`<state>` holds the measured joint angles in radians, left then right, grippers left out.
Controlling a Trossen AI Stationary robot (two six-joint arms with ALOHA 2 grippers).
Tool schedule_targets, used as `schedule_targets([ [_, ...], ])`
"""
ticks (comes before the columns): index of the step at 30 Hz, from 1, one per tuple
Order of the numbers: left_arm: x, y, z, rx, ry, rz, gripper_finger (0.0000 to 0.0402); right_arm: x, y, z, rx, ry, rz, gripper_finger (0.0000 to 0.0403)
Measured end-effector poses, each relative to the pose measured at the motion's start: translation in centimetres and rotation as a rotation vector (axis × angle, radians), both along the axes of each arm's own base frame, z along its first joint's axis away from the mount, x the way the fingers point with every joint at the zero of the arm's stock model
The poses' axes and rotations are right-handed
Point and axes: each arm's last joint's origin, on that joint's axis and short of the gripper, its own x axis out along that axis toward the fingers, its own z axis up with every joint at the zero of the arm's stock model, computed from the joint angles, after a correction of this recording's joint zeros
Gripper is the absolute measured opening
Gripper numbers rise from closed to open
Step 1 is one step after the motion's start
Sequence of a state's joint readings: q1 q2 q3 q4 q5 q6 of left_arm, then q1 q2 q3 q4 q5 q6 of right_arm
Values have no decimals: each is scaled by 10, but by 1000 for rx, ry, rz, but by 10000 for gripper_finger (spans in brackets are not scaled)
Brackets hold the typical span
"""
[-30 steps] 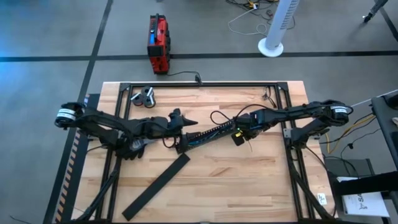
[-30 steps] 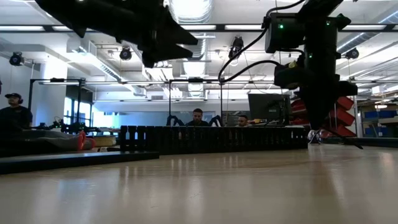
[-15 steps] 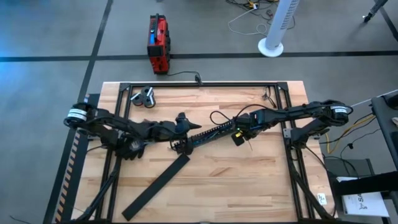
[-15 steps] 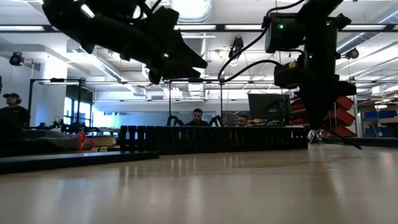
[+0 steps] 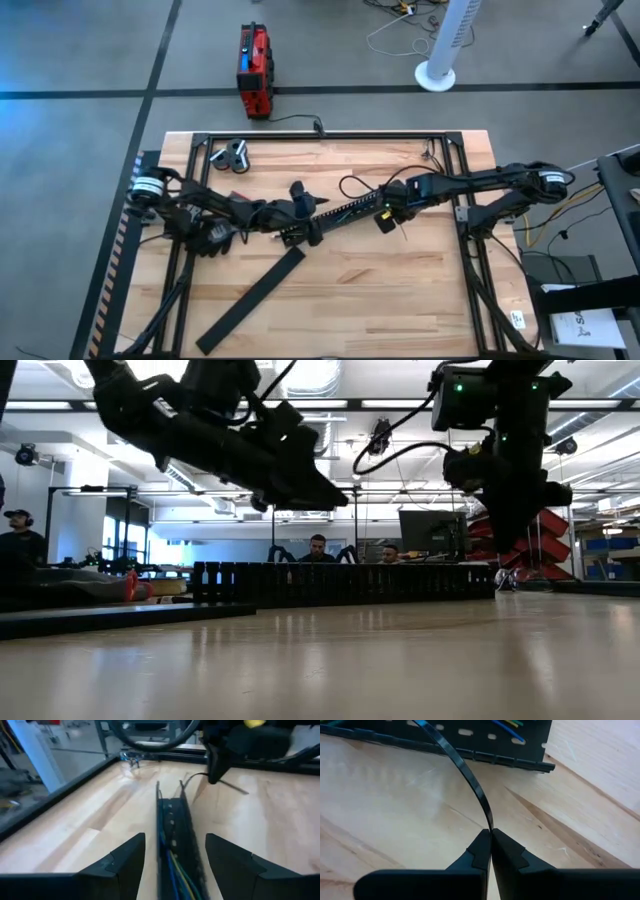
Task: Ziptie cables
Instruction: Put the ziptied cable wires into the black cable duct
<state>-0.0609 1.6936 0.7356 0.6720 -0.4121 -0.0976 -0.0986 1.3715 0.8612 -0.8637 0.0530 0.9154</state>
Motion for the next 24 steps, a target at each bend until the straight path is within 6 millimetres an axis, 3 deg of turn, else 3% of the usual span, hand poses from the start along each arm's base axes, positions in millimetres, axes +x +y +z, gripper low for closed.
schedule_targets([
  [7,19,0,-7,-60,-5,10,181,-1,0,2,-3,-12,4,0],
  [12,53,11,-16,-152,104,16,193,-1,0,2,-3,-14,0,0],
  [19,101,16,-37,-170,293,-37,277,-1,0,2,-2,-10,2,0],
  [24,117,19,-40,-134,306,-23,349,-2,0,2,-2,4,19,0],
])
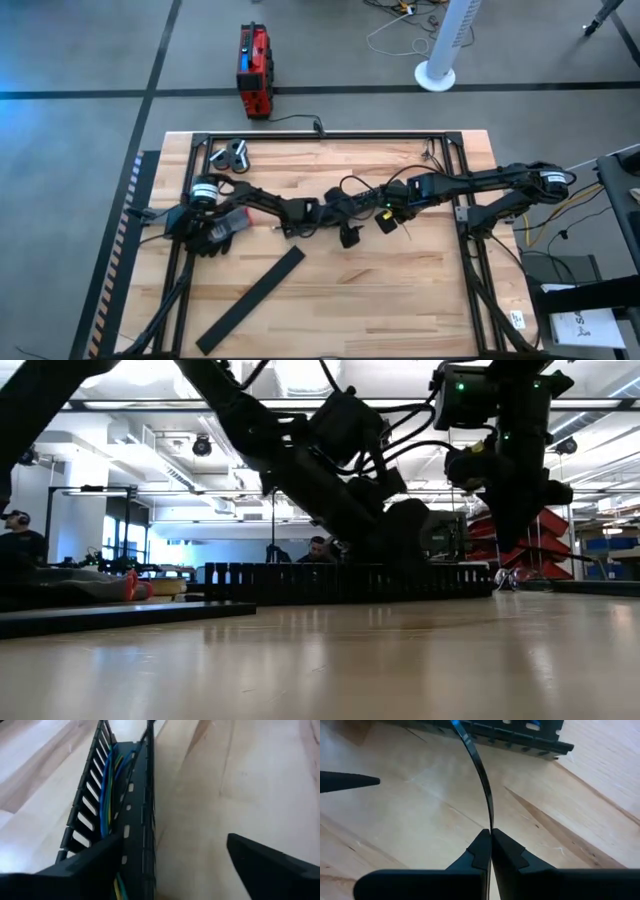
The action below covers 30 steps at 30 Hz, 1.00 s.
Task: Ziptie cables
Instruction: Put the ziptied cable wires into the black cable duct
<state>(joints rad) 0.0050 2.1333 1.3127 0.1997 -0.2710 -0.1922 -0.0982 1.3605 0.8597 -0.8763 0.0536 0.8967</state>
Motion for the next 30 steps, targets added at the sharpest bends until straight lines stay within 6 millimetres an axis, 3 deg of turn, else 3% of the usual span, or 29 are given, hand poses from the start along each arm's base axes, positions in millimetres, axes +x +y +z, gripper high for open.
schedule_targets([
  [4,1,0,6,15,15,-8,380,-1,0,0,0,8,9,0],
  [9,-8,2,38,118,-20,-4,384,-1,0,-1,-1,13,21,0],
  [14,-16,24,48,119,-39,-15,384,-2,0,-2,-2,16,31,0],
  [19,-14,44,25,68,-41,-36,386,-2,0,-2,-4,18,35,0],
  [24,-13,42,-4,47,-30,-105,386,-2,0,-2,-2,18,25,0],
  [30,-13,43,-22,61,2,-65,384,-1,-4,-3,0,-2,-13,0],
])
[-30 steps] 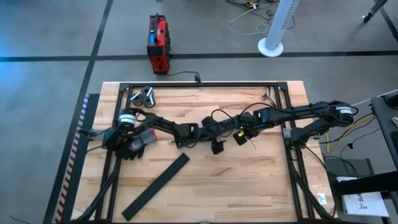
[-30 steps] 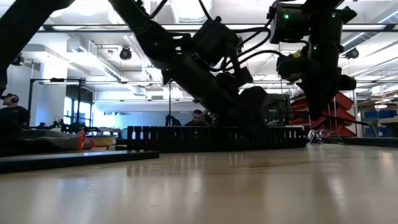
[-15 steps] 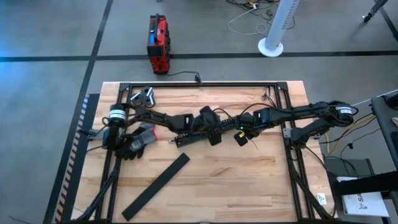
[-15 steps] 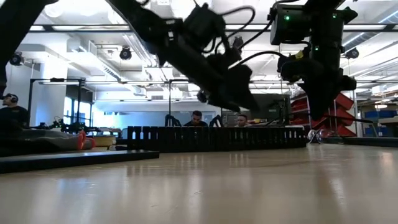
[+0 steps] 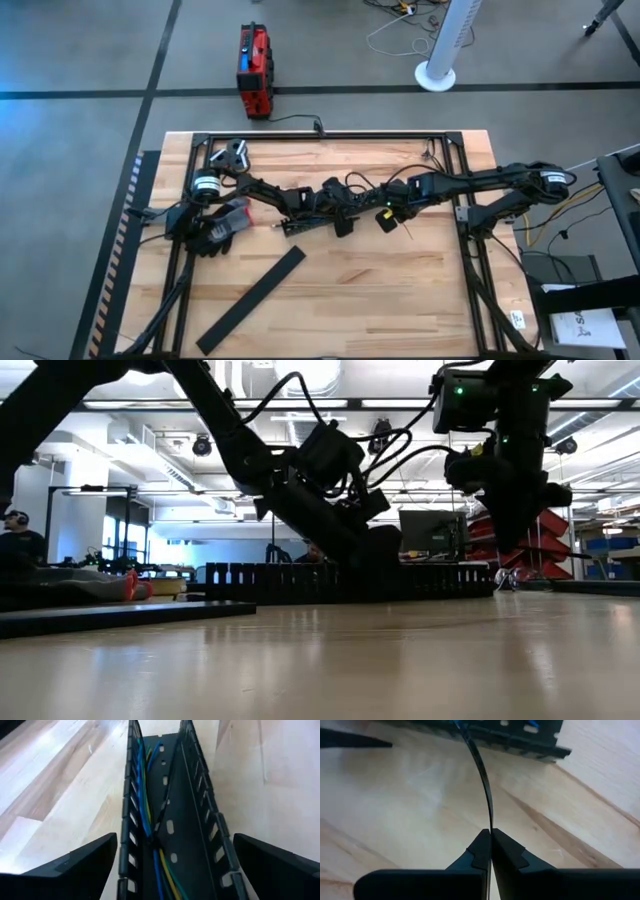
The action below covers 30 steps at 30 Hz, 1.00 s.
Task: Ziptie cables
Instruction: Put the ziptied cable wires into the black cable duct
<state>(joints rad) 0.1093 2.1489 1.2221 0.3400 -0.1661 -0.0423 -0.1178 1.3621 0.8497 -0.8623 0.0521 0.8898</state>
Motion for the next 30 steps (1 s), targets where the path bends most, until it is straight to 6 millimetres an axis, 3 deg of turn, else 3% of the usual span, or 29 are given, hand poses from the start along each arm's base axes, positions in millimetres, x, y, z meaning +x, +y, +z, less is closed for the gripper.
schedule_targets([
  [3,-1,-1,-1,6,15,-5,359,0,-7,0,22,-9,-32,0],
  [10,-2,-2,-3,22,38,-16,225,-6,-32,0,100,-23,-109,0],
  [13,-2,-2,-3,32,40,-21,186,-8,-41,0,127,-35,-141,0],
  [17,-2,-4,-3,33,39,-25,189,-12,-53,0,165,-52,-195,0],
  [24,-3,-4,-4,28,49,-21,251,-17,-66,0,234,-83,-259,0],
  [30,-2,-4,-4,28,42,-21,231,-18,-73,-14,296,-40,-303,0],
])
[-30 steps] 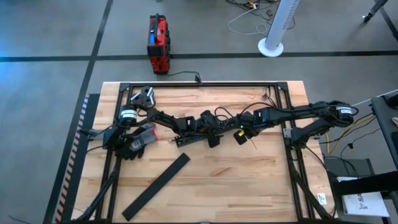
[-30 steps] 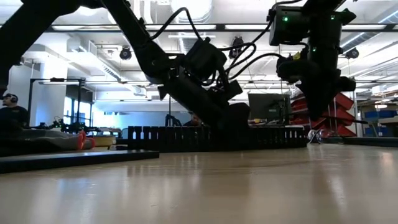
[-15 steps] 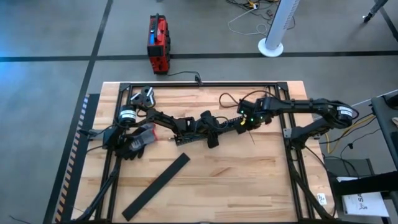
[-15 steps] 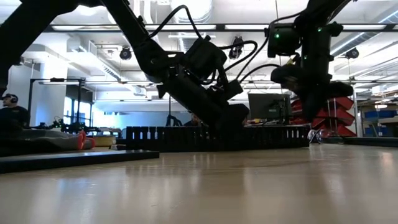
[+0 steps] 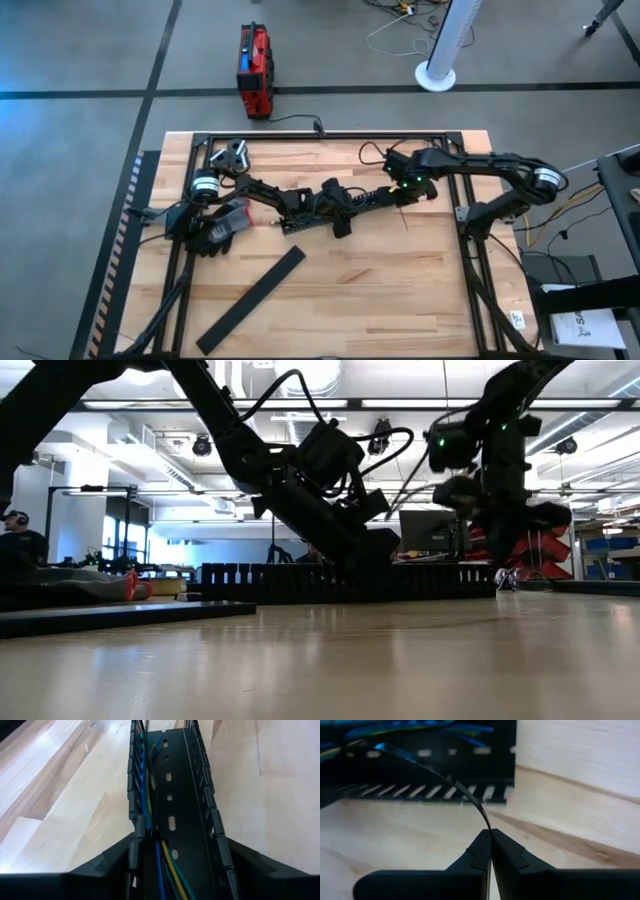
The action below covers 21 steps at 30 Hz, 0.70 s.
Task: Ziptie cables
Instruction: Put the ziptied cable wires into the black cable duct
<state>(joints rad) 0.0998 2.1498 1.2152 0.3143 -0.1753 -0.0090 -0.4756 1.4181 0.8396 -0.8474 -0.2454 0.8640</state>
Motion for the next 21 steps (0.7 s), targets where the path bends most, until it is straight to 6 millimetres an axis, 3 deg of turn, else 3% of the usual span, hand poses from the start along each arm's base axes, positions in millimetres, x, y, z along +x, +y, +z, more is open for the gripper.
schedule_targets([
  [7,1,-2,0,2,-6,-3,213,3,-9,-16,41,27,0,0],
  [21,1,-5,0,3,-3,-11,215,2,-16,-16,68,-24,-7,0],
])
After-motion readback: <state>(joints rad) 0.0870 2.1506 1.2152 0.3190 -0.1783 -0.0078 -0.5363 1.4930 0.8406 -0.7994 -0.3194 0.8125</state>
